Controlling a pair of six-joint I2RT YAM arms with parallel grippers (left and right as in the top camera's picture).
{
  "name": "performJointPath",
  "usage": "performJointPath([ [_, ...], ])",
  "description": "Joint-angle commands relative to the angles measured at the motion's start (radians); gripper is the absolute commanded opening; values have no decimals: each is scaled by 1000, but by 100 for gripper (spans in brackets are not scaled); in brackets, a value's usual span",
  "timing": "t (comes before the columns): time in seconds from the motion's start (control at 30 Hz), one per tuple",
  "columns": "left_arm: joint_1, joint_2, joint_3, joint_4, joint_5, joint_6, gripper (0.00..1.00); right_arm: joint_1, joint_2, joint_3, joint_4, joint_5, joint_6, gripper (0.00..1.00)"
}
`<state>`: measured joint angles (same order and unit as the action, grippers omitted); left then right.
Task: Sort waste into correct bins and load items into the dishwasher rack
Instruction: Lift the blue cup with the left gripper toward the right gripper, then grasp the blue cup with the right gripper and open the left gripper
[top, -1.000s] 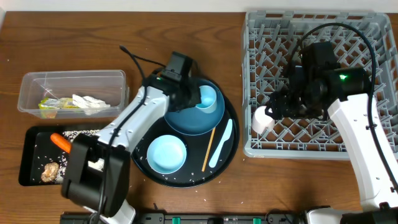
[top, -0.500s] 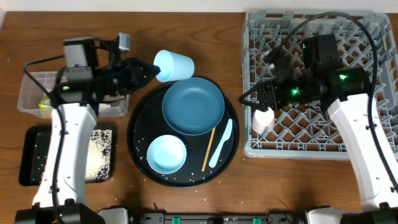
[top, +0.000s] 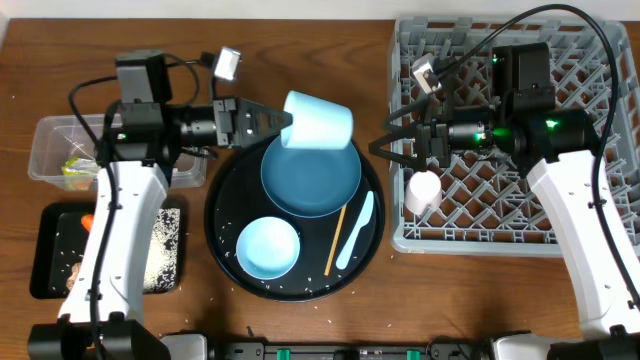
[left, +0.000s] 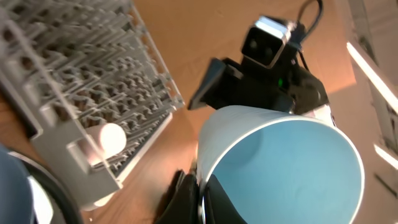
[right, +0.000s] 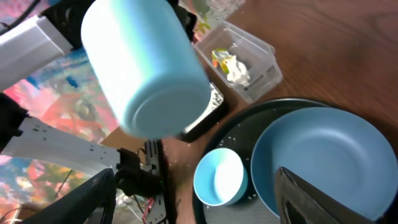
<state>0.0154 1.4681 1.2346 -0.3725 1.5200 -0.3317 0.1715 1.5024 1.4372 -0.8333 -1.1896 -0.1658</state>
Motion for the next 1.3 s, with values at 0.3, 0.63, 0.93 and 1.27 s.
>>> performJointPath([
  [0.3, -44, 4, 11, 46, 40, -6, 6, -6, -9, 14, 49, -200, -61, 74],
  [0.63, -44, 4, 11, 46, 40, -6, 6, 51, -8, 14, 116, -179, -60, 75],
  [0.93, -44, 4, 11, 46, 43, -6, 6, 106, 18, 13, 147, -127, -60, 75],
  [1.27, -44, 4, 11, 46, 51, -6, 6, 131, 31, 13, 192, -120, -60, 73],
])
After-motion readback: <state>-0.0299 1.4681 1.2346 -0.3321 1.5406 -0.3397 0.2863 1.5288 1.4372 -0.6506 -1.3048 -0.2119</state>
